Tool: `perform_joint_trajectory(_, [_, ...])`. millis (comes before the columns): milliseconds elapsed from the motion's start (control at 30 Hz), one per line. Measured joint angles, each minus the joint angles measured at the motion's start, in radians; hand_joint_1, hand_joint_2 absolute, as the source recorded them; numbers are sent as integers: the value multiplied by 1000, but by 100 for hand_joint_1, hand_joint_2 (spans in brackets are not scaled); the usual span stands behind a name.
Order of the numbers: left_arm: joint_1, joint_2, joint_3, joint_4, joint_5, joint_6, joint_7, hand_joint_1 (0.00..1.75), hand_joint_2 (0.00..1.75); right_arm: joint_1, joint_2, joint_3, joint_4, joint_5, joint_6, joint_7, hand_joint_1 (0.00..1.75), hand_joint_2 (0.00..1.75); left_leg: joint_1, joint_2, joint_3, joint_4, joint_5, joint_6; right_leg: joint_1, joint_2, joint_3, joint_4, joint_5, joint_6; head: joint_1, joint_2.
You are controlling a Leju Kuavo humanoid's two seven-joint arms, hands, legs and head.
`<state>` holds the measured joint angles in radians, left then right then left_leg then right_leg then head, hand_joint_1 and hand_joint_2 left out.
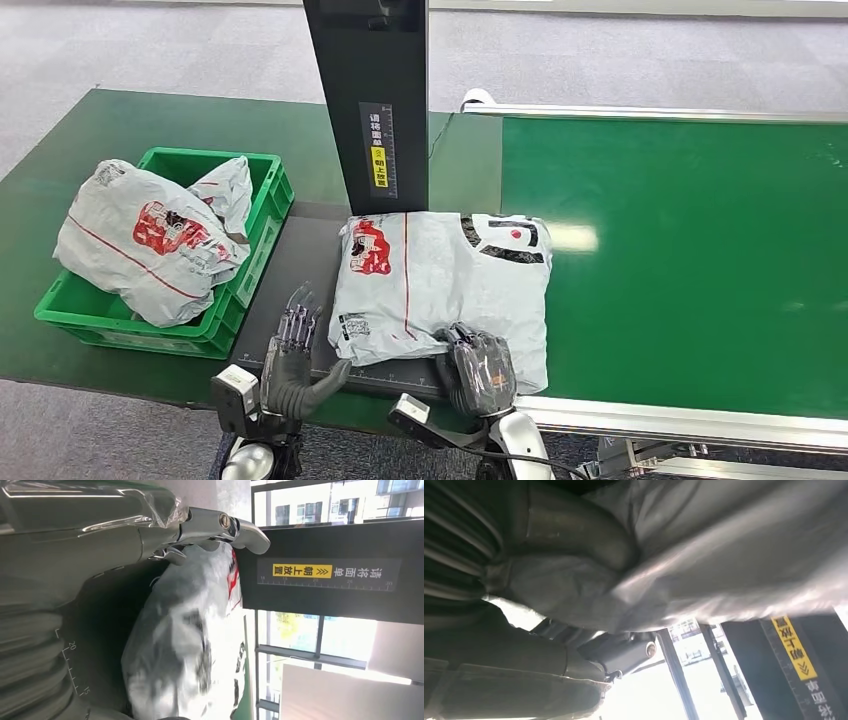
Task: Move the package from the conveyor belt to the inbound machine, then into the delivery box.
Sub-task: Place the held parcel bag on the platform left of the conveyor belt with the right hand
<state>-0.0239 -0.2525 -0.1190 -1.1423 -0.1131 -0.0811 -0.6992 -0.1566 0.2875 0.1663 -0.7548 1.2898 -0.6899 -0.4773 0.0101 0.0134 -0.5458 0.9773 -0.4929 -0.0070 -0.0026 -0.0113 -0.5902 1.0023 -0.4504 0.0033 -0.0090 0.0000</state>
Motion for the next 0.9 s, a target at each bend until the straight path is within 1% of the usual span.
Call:
perform_joint_trajectory(133, [0,0,-5,2,0,0,0,0,175,-29,21,-29,31,-134,2,-122,0,175,0,0,0,0,0,0,0,0,0,0,0,0,0,0])
perform_joint_trajectory(200, [-1,0,-8,2,0,1,0,0,175,-39,28,-36,43,-229,14,-179,0,175,0,0,0,0,0,0,0,0,0,0,0,0,0,0])
perform_joint_trajectory(267, [-1,0,-10,2,1,2,0,0,175,-44,29,-31,45,-342,49,-208,0,175,0,0,0,0,0,0,0,0,0,0,0,0,0,0])
perform_joint_trajectory(367, [-1,0,-11,2,5,5,0,0,175,-45,23,3,23,-535,146,-217,0,175,0,0,0,0,0,0,0,0,0,0,0,0,0,0])
perform_joint_trajectory(533, [-1,3,-12,2,12,17,0,0,175,-34,-14,113,-83,-882,339,-220,0,175,0,0,0,0,0,0,0,0,0,0,0,0,0,0])
perform_joint_trajectory(633, [0,4,-13,2,16,21,0,0,175,-23,-41,161,-161,-1018,451,-220,0,175,0,0,0,0,0,0,0,0,0,0,0,0,0,0])
perform_joint_trajectory(767, [1,8,-13,2,19,24,0,0,175,6,-78,174,-282,-1210,650,-221,0,175,0,-1,0,0,0,0,0,0,0,0,0,0,0,0])
perform_joint_trajectory(833, [3,11,-12,2,20,24,0,0,175,22,-95,164,-332,-1254,703,-221,0,175,0,-1,0,0,0,0,0,0,0,0,0,0,0,0])
perform_joint_trajectory(900, [4,13,-12,2,20,24,0,0,175,37,-108,143,-370,-1267,718,-222,0,175,0,-1,0,0,0,0,0,0,0,0,0,0,0,0])
